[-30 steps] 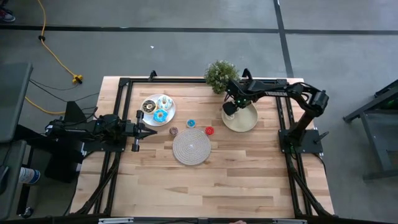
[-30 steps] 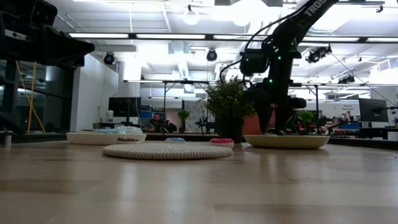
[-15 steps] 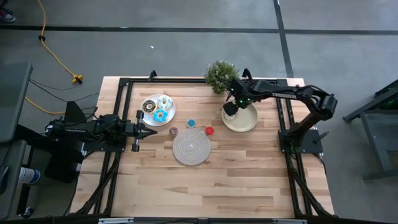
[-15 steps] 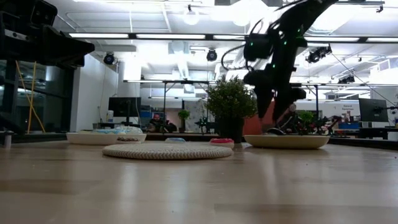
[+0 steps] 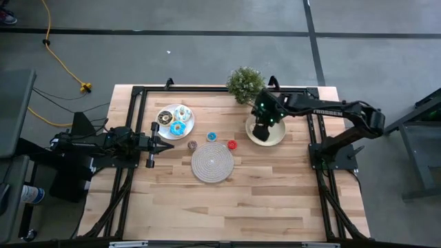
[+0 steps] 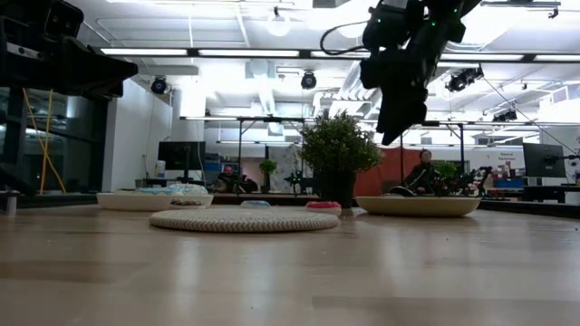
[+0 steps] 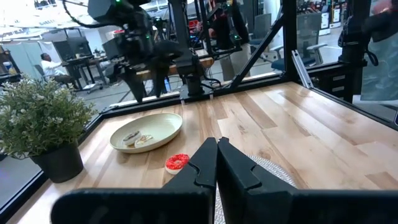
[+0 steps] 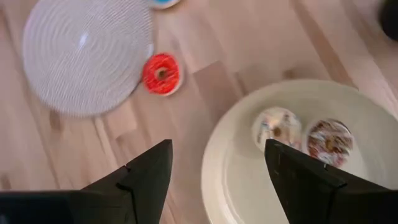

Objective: Pick & Place donuts
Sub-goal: Put the small red donut on the brown plate

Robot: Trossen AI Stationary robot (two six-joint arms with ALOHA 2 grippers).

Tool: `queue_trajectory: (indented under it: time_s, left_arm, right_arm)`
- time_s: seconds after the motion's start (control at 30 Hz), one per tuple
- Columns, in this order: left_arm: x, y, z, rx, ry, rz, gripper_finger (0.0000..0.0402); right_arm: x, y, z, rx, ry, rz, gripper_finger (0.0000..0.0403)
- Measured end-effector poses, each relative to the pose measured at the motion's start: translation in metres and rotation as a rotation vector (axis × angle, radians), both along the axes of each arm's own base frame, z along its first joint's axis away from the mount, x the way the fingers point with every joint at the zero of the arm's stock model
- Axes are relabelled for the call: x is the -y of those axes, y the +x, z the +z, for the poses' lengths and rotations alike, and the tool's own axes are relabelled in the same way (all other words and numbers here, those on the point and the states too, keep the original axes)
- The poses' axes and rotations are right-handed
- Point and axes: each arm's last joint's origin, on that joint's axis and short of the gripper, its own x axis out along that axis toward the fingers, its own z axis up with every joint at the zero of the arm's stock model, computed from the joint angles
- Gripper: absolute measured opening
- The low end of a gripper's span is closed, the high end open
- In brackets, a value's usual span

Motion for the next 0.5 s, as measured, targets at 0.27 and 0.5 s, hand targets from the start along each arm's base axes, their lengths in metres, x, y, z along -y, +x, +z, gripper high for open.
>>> queue_trajectory:
  time_s: [0.27, 0.5]
  left_arm:
    - [0.000, 0.000, 0.000, 0.000, 0.000, 0.000, 0.0000]
    - [0.000, 0.000, 0.000, 0.000, 0.000, 0.000, 0.0000]
  right_arm:
    - [-0.030, 0.012, 0.001, 0.022, -0.122, 0.294, 0.0248]
    - [-0.055, 0.024, -0.003, 0.009, -0.284, 0.466, 0.0248]
